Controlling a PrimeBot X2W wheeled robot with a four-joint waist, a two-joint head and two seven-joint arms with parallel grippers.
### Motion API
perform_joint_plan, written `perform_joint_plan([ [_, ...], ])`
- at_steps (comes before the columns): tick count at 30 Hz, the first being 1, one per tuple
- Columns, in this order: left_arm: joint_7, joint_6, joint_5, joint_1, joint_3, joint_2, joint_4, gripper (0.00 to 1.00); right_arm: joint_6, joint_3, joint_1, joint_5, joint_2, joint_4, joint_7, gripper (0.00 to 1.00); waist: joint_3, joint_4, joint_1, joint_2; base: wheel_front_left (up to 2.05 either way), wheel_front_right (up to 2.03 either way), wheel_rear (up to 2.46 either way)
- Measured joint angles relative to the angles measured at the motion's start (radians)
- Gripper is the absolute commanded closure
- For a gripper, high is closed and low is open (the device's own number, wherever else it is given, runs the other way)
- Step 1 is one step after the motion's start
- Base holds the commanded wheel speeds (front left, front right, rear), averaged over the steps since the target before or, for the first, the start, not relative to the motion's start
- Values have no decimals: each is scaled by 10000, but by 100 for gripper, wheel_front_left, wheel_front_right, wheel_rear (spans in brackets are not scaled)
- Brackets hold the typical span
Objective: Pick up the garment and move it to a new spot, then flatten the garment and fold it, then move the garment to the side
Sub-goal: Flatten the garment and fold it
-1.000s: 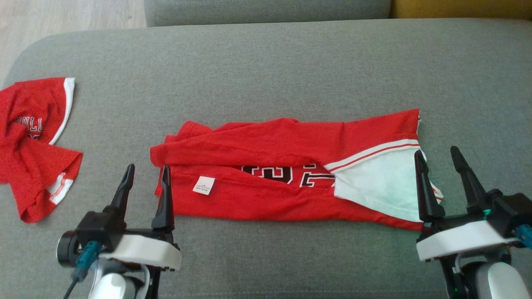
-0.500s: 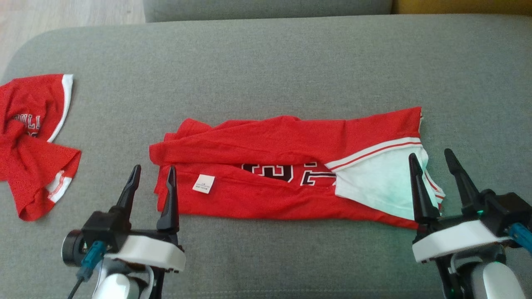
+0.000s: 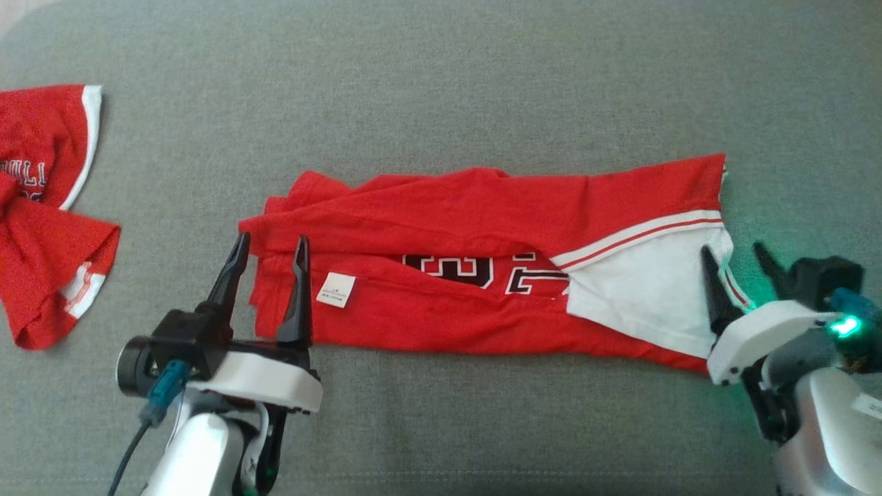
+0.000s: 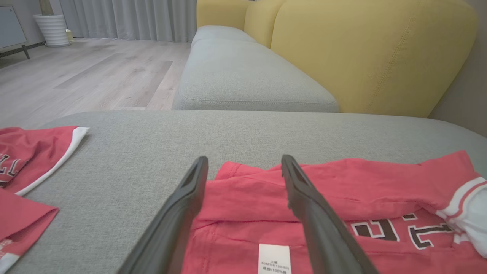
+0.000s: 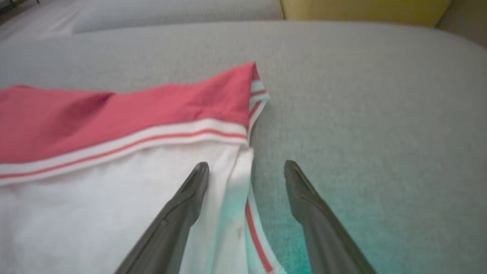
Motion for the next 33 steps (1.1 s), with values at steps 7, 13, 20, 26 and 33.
perform_joint_plan([
  [7, -84, 2, 0, -179, 40, -23, 107, 0, 0, 278, -314, 623, 6, 803, 840, 9, 296, 33, 0, 0, 0, 0, 0],
  [13, -88, 0, 0, -214, 171, -27, 107, 0, 0, 577, -490, 1080, 19, 606, 1116, 100, 431, -54, 0, 0, 0, 0, 0],
  [20, -98, -2, 0, -215, 290, -92, 111, 0, 0, 305, -316, 1193, -318, 284, 1250, 100, 338, -196, 0, 0, 0, 0, 0],
  [26, -100, -2, 0, -207, 316, -153, 109, 0, 0, -525, 19, 1106, -932, -73, 1319, 100, 195, -275, 0, 0, 0, 0, 0],
  [33, -100, -12, 0, -196, 345, -240, 109, 0, 0, -920, 18, 995, -1526, -650, 1407, 100, 54, -253, 0, 0, 0, 0, 0],
])
